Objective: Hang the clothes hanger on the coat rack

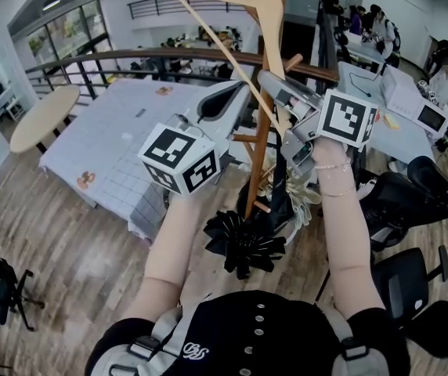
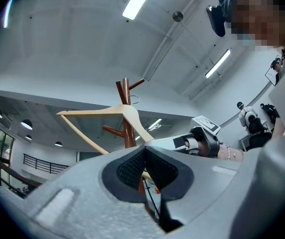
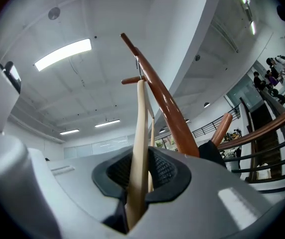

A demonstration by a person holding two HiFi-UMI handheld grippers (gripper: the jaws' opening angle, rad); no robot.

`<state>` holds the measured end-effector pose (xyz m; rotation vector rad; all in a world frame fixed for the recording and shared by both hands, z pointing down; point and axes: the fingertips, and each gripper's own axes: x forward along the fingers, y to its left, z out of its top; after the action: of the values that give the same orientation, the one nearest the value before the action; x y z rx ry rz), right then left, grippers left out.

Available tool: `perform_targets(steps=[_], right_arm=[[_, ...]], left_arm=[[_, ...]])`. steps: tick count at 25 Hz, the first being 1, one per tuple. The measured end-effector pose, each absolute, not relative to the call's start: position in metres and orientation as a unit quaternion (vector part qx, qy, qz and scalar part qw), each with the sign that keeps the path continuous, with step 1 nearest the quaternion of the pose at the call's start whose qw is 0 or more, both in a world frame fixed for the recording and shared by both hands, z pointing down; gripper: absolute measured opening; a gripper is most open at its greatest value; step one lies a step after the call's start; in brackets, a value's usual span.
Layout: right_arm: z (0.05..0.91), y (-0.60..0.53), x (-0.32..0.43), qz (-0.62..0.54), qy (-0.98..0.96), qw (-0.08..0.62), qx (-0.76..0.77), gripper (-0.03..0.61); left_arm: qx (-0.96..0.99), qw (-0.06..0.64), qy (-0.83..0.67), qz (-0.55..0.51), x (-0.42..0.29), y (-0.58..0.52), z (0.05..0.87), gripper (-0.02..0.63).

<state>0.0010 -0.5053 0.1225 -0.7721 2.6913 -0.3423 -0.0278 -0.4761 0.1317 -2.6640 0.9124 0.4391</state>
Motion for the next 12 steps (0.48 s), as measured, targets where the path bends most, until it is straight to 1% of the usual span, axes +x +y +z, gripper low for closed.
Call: perform_targets(steps=[6, 12], right_arm=[[0.126, -0.511, -0.014, -0.129, 0.946, 0.146, -0.259, 0.052], [0.138, -0.519, -0.019, -0.128, 0.944, 0.116, -0.279, 0.052]], left_arm=[[-0.924, 0.139, 0.326, 0.144, -0.033, -0.489, 0.139, -0.002], [-0.924, 0.131, 0.329, 0.146, -0.038, -0.495, 0.143, -0.002]])
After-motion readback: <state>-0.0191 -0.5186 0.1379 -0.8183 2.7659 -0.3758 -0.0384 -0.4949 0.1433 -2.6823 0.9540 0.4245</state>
